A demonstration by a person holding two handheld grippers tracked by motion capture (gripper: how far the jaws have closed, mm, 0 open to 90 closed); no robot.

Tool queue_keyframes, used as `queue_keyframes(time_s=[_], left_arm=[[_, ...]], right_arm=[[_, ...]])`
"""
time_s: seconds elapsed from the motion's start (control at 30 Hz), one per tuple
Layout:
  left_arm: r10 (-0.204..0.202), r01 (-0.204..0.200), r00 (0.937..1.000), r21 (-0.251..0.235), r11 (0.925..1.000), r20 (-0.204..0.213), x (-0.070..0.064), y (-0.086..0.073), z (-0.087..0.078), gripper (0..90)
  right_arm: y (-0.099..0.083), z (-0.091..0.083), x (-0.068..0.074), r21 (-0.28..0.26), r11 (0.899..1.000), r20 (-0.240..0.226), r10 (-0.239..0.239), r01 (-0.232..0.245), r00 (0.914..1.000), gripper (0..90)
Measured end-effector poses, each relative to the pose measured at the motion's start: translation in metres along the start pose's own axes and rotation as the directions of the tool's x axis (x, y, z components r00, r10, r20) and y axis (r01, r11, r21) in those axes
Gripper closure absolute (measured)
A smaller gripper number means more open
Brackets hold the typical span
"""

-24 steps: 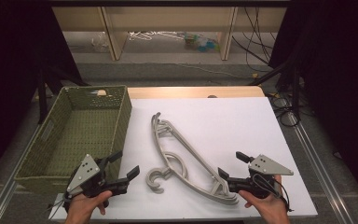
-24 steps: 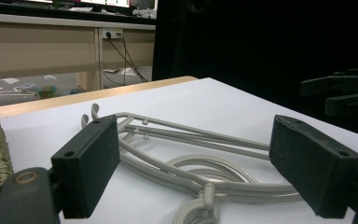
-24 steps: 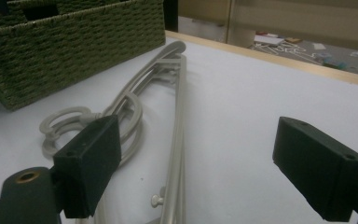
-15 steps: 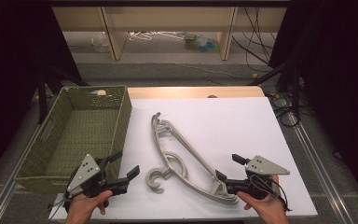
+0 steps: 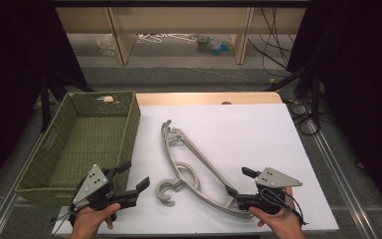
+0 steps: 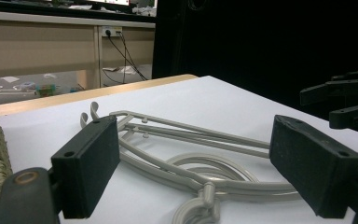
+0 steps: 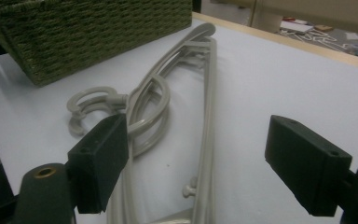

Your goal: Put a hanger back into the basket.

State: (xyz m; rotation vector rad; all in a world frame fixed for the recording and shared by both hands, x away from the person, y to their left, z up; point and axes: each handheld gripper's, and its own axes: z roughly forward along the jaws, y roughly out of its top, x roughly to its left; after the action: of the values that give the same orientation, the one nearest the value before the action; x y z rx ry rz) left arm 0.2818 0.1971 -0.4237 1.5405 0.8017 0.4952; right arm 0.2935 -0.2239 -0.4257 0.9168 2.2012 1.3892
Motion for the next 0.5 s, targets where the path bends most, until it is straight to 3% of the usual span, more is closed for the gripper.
queue_keyframes(time_s=[0.03, 0.5], left_arm=[[-0.001, 0.001, 1.0, -0.001, 1.0, 0.0, 0.0, 0.0, 0.0, 15.9], [0.009, -0.009, 0.9999, -0.003, 1.0, 0.012, -0.001, 0.0, 0.001, 15.9]], right_arm=[[0.0, 0.002, 0.001, -0.004, 1.0, -0.019, 0.004, -0.004, 0.9998, 22.5], [0.006, 0.012, 0.013, 0.04, 0.999, -0.042, -0.033, 0.035, 0.9985, 22.0]])
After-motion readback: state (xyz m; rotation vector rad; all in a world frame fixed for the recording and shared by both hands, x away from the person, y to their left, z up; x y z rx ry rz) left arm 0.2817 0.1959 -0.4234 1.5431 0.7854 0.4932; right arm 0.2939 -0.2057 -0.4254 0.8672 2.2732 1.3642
